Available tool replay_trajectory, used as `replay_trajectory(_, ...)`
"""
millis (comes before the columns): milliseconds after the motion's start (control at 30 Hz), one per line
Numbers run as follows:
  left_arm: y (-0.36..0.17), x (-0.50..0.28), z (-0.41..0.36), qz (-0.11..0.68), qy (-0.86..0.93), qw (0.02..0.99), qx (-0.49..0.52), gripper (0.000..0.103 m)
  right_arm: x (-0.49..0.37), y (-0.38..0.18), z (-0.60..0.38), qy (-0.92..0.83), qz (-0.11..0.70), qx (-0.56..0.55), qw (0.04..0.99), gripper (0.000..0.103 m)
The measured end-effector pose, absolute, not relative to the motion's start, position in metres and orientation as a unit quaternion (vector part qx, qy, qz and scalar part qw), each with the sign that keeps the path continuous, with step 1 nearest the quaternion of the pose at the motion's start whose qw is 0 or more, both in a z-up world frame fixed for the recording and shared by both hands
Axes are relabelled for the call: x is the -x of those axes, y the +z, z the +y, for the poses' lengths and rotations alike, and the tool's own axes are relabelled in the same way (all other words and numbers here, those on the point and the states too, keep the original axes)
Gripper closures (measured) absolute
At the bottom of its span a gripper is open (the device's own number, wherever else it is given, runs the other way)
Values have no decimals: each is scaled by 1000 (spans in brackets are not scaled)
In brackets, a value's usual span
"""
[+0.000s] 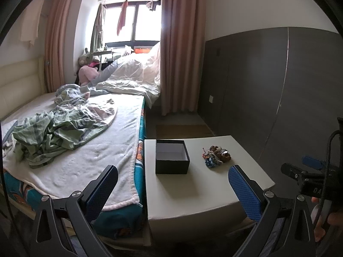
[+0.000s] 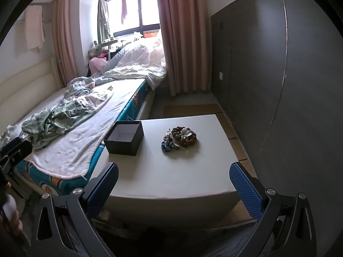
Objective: Organize jewelry
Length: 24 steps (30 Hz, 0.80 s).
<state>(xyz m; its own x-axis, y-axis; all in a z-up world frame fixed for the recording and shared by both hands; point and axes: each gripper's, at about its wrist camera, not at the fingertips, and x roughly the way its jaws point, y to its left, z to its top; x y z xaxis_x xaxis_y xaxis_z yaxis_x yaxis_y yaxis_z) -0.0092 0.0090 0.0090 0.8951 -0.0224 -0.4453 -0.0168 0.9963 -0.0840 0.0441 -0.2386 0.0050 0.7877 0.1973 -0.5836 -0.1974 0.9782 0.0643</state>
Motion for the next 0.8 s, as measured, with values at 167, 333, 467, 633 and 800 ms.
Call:
replay_trajectory(167,9,10,10,229,-3,972,44,0,-43,6,-241,104,308,0,946,0)
replay_trajectory(333,9,10,9,229,-4,972,45,0,-42,6,-242,104,306,-2,946,0)
replay_trajectory(467,8,10,8,229,-4,972,47,0,-42,7,-242,108,308,-3,945,0)
replay_trajectory(633,6,7,5,234,-4,971,49,0,-46,8,-245,120,310,-17,943,0)
replay_trajectory(800,4,-8,4,242,-6,969,51,0,-55,5,-251,130,316,-27,940,0)
